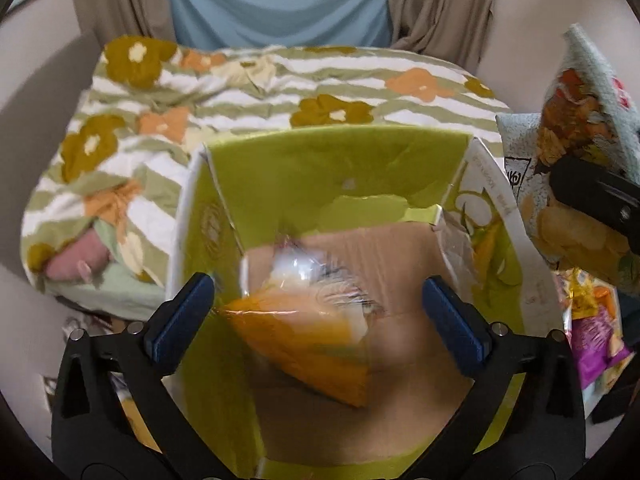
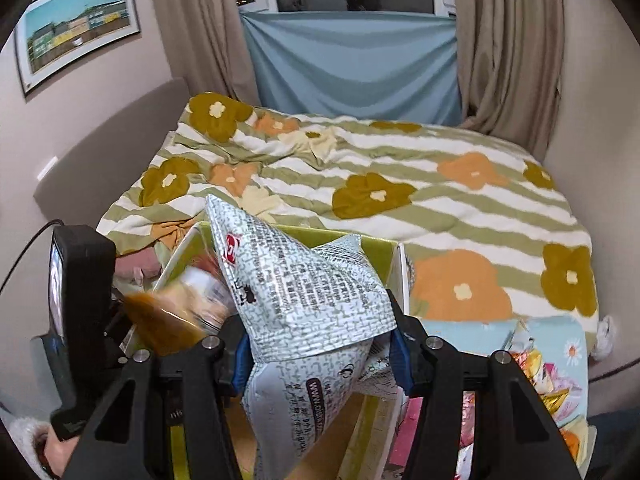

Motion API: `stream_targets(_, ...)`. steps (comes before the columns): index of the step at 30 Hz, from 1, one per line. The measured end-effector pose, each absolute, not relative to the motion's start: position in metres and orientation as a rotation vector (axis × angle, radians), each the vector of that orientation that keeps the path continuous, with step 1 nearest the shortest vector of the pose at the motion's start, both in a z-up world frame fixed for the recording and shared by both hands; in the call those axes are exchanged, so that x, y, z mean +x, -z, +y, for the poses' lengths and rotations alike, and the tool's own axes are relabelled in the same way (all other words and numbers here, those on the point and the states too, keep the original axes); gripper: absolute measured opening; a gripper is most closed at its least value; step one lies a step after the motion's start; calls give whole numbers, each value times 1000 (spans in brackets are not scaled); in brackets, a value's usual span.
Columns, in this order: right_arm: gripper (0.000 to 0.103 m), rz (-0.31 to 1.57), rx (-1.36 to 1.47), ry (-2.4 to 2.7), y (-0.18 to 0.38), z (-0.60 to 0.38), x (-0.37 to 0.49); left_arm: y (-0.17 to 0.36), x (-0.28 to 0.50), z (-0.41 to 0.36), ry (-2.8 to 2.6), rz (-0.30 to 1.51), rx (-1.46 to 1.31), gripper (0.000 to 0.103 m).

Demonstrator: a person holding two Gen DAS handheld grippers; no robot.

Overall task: Organize snacks
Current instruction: 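Carry the orange bag into the box with the left tool while the right tool drops the silver bag in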

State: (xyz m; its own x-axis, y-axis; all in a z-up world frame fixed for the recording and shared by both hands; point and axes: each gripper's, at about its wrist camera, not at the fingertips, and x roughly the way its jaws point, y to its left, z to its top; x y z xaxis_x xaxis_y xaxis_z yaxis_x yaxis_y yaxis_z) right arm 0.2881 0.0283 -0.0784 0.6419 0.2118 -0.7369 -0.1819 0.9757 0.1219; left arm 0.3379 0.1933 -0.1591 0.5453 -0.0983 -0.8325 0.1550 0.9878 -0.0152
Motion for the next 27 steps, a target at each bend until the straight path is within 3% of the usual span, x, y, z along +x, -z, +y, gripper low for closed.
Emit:
stream_targets(13,53,858,13,-314,82,32,288,133,298,228,32,991,-105,103)
stream_targets(23,54,904,2,-341,114,47,317,131,291,235,-21,982,-40,103)
stream_targets(24,56,897,-12,-326,116,49,321,133,290,235,-21,974,-38,103)
stream_targets(25,70,897,-17,-318,120,51,323,134,290,235,-19,973,-37,103)
stream_targets(26,94,902,-14,-316,123,52,326,136,290,235,-17,975,-36,103)
stream_targets(27,103,909,0,-319,128,52,330,138,289,236,-17,978,-36,103)
